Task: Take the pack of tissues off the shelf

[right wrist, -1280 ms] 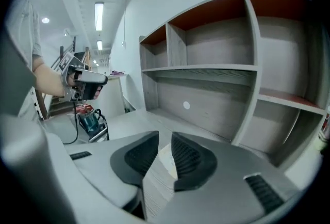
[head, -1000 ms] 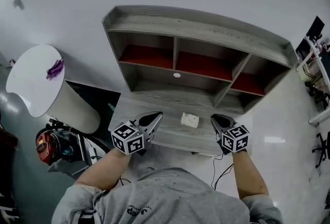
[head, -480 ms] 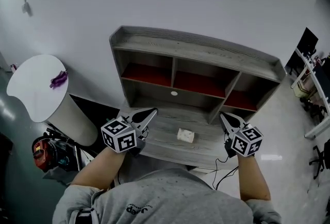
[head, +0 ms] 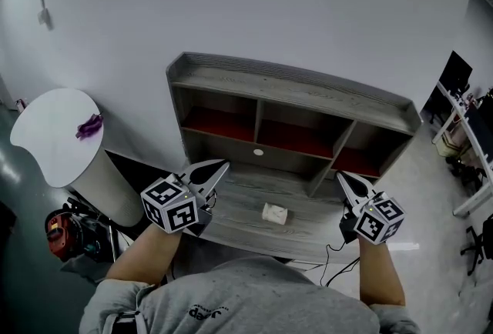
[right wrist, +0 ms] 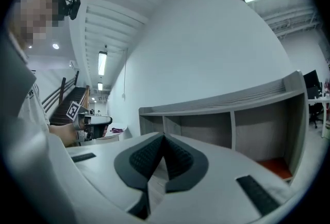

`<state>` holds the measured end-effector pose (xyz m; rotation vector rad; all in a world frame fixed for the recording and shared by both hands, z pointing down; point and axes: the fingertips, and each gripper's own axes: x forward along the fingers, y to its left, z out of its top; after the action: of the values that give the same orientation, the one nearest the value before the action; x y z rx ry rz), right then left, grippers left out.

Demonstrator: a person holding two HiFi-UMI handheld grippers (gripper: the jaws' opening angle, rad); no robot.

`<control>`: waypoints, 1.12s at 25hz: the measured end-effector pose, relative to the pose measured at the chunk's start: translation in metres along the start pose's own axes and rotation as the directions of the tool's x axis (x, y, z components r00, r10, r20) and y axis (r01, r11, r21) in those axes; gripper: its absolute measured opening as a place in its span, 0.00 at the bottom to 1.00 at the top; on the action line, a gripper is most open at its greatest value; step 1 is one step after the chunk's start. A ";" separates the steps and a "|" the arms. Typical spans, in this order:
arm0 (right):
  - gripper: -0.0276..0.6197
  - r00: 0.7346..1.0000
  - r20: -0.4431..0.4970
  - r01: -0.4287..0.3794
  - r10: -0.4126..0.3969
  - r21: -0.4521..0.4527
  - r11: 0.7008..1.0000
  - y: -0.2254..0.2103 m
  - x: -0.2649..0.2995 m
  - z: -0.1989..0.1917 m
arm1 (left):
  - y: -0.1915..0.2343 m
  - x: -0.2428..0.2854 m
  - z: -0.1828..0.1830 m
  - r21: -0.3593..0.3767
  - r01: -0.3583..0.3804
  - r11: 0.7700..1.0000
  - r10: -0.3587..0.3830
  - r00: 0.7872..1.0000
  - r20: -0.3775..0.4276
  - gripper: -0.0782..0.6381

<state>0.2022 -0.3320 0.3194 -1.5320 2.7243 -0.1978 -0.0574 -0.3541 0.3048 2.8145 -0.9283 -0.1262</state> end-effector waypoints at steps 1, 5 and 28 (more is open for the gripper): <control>0.05 1.000 -0.003 0.003 -0.003 -0.003 1.000 0.000 0.000 0.000 | -0.001 0.000 0.000 0.001 0.001 1.000 -0.001 1.000 0.001 0.13; 0.05 1.000 -0.001 -0.001 0.001 -0.019 1.000 0.001 -0.002 -0.002 | -0.004 0.000 -0.003 0.008 0.000 1.000 0.000 1.000 -0.005 0.13; 0.05 1.000 0.007 -0.007 0.008 -0.059 0.998 0.008 -0.012 -0.001 | -0.014 -0.013 -0.013 -0.002 -0.004 1.000 0.004 1.000 -0.017 0.13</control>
<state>0.2016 -0.3178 0.3193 -1.5332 2.7538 -0.1135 -0.0575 -0.3333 0.3148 2.8067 -0.9300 -0.1026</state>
